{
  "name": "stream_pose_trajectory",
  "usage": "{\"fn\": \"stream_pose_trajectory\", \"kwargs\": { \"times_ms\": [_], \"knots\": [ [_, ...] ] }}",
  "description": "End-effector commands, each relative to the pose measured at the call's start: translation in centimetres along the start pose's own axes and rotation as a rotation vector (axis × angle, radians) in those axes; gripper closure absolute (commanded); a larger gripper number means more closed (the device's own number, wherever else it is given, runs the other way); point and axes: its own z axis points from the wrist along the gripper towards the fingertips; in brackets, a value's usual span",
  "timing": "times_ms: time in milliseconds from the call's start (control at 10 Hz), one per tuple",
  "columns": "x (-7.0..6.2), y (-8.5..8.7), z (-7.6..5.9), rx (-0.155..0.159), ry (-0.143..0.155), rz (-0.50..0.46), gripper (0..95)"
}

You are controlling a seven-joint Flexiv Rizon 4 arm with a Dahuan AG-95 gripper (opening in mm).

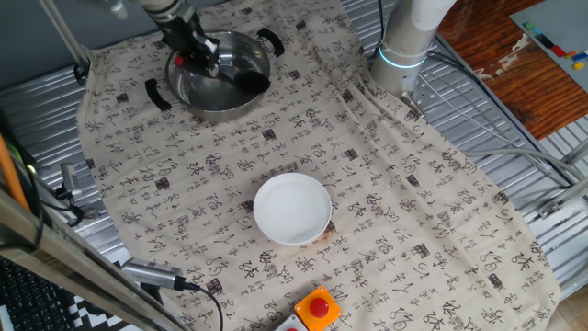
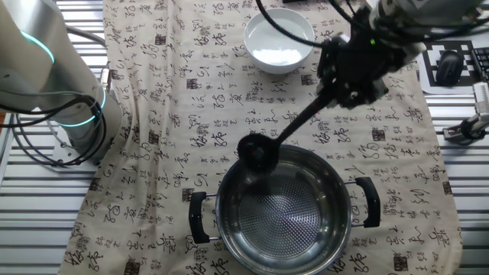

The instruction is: Scoop water with a large spoon from one bowl to another

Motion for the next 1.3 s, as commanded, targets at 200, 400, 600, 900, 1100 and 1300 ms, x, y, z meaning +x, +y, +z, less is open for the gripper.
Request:
{"fn": "stream_pose_trajectory", "kwargs": {
  "times_ms": [200, 400, 600, 900, 1100, 1300],
  "knots": [
    [0.3, -0.2, 0.1, -0.003, -0.009, -0.006, 95.0],
    [0.3, -0.2, 0.1, -0.022, -0.035, 0.011, 95.0],
    [0.3, -0.2, 0.1, -0.009, -0.026, 0.072, 95.0],
    [0.3, -0.2, 0.1, 0.003, -0.019, 0.111, 95.0],
    [0.3, -0.2, 0.1, 0.005, -0.017, 0.097, 95.0],
    [1.7, -2.3, -0.1, 0.004, -0.018, 0.04, 95.0]
  ]
}}
